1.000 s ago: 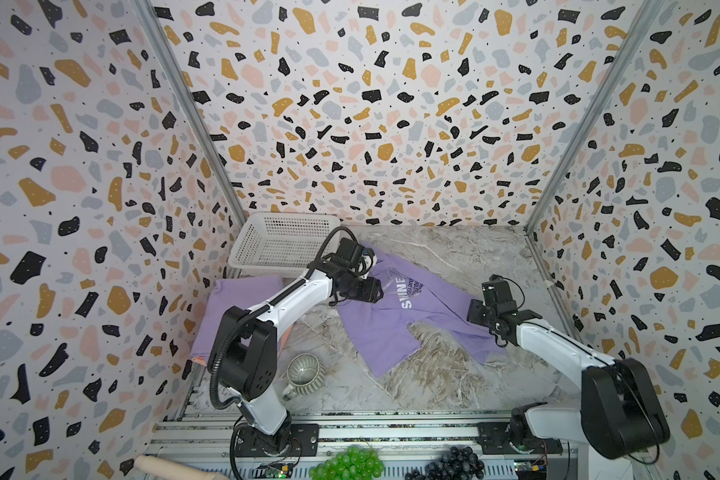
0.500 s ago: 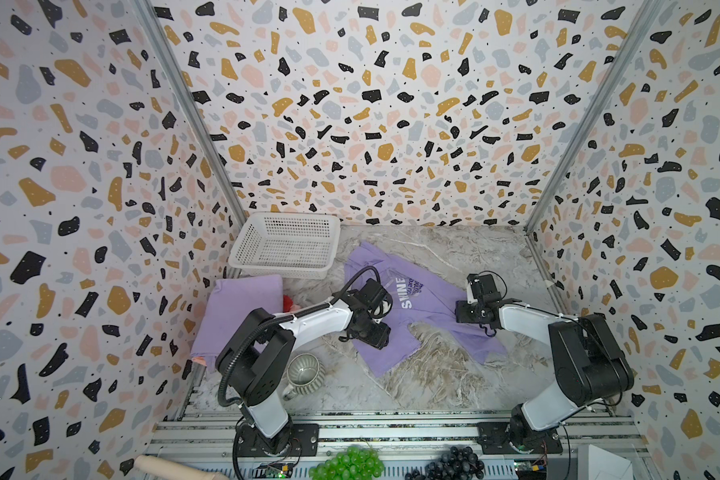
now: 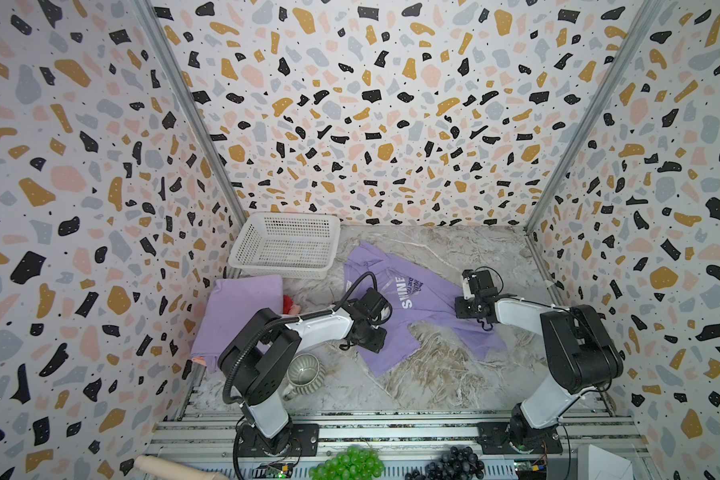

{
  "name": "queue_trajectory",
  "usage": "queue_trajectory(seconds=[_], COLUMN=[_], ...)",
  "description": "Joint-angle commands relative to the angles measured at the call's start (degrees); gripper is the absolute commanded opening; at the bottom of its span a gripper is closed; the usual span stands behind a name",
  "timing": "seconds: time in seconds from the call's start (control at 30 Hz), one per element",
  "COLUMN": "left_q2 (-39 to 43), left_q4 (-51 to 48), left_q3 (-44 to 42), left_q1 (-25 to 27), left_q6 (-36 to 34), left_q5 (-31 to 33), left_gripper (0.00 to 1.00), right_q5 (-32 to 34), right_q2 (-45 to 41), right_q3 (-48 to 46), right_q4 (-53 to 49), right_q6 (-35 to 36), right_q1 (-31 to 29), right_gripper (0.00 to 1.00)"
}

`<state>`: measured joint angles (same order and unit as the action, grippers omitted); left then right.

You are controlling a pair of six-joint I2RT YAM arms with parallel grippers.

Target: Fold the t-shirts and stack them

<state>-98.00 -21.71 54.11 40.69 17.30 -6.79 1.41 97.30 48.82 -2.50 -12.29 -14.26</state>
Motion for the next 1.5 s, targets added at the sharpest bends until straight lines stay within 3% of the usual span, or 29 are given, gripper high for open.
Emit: queue_trajectory(seconds=[0.0, 0.17, 0.5, 0.93, 1.07, 1.1, 1.17, 1.23, 1.33, 1.47], left_q2=[-4.9, -3.1, -4.9, -4.7, -4.2, -4.1, -4.0, -4.4, -5.6, -6.8], left_q4=[-4.4, -6.5, -8.8, -9.9, -10.4, -10.5, -10.8, -10.7, -10.5, -10.7], left_q3=[-5.5, -7.3, -5.8, -4.6, -4.1, -3.8, -2.8, -1.6, 0.4, 2.4], left_q1=[-2.5, -5.0, -6.6, -7.8, -7.9, -7.9, -7.9, -8.0, -8.0, -8.0], left_q6=[3.2, 2.2, 0.8, 0.5, 0.7, 0.7, 0.6, 0.7, 0.5, 0.2], left_q5=[6.6, 9.8, 13.4, 15.0, 15.0, 14.9, 14.6, 14.1, 12.7, 11.0], left_gripper=[0.49, 0.45, 0.37, 0.26, 0.25, 0.25, 0.26, 0.26, 0.27, 0.27], right_q5=[1.4, -0.1, -6.8, -6.7, -6.0, -6.5, -8.8, -7.9, -9.8, -12.5], right_q2=[3.1, 3.3, 1.8, 21.3, 27.7, 28.9, 29.7, 26.6, 17.8, 9.3], right_q3=[3.3, 10.9, 22.8, 51.9, 60.1, 62.4, 65.7, 61.9, 48.1, 35.0], right_q4=[-2.9, -5.6, -15.6, -23.8, -22.4, -23.2, -27.2, -27.4, -22.5, -21.3], right_q6=[1.2, 6.6, 12.3, 18.4, 16.1, 15.1, 15.5, 16.2, 14.4, 2.2], right_q1=[0.9, 3.6, 9.8, 15.1, 16.8, 17.0, 16.6, 15.3, 14.3, 16.6], right_gripper=[0.17, 0.09, 0.11, 0.15, 0.13, 0.15, 0.33, 0.47, 0.55, 0.62])
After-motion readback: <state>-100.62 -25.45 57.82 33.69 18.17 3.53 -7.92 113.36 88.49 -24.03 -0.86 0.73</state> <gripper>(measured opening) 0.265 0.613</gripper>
